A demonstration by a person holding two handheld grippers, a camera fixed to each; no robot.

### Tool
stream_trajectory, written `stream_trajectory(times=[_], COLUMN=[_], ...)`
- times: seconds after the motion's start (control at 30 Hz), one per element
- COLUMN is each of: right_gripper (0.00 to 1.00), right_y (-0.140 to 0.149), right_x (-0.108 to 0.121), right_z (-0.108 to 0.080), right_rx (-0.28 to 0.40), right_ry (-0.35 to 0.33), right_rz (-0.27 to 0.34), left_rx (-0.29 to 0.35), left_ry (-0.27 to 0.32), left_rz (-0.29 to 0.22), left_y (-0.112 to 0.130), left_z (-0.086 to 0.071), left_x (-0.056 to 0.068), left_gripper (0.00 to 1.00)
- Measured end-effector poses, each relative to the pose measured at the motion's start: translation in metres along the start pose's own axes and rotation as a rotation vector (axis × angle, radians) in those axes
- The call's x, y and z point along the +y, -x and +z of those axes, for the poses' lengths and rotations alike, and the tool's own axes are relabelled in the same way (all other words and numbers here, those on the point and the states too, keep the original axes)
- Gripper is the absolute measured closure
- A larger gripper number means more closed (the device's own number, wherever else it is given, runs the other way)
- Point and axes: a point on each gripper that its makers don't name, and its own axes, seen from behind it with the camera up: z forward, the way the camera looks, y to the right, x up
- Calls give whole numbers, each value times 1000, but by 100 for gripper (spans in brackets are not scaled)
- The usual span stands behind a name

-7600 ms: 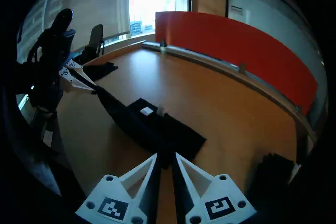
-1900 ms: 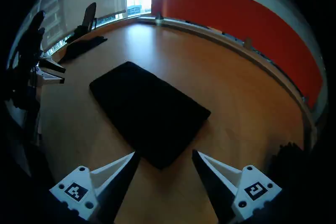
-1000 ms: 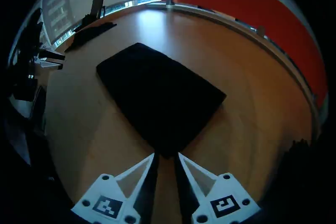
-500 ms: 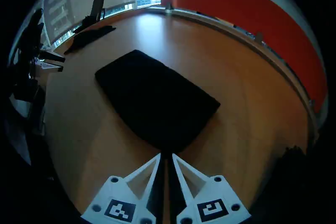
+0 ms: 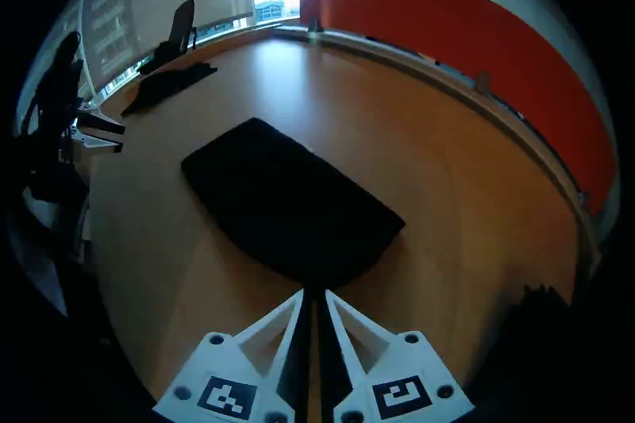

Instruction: Fold towel

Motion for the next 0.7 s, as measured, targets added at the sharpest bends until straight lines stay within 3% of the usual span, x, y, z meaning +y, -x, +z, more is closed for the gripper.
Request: stream_trajectory(times=[0.2, 0.7], right_gripper=[96, 96], right_y=[-18, -105], right_x=[1, -19], right_z=[-2, -2], right_rx=[25, 94], right_ry=[5, -9], right_rz=[-22, -236], left_rx=[17, 20], left_ry=[-12, -20], left_rz=[-18, -83], left_y=[2, 16], left_z=[-5, -19], left_x=[-1, -3], left_gripper=[23, 23])
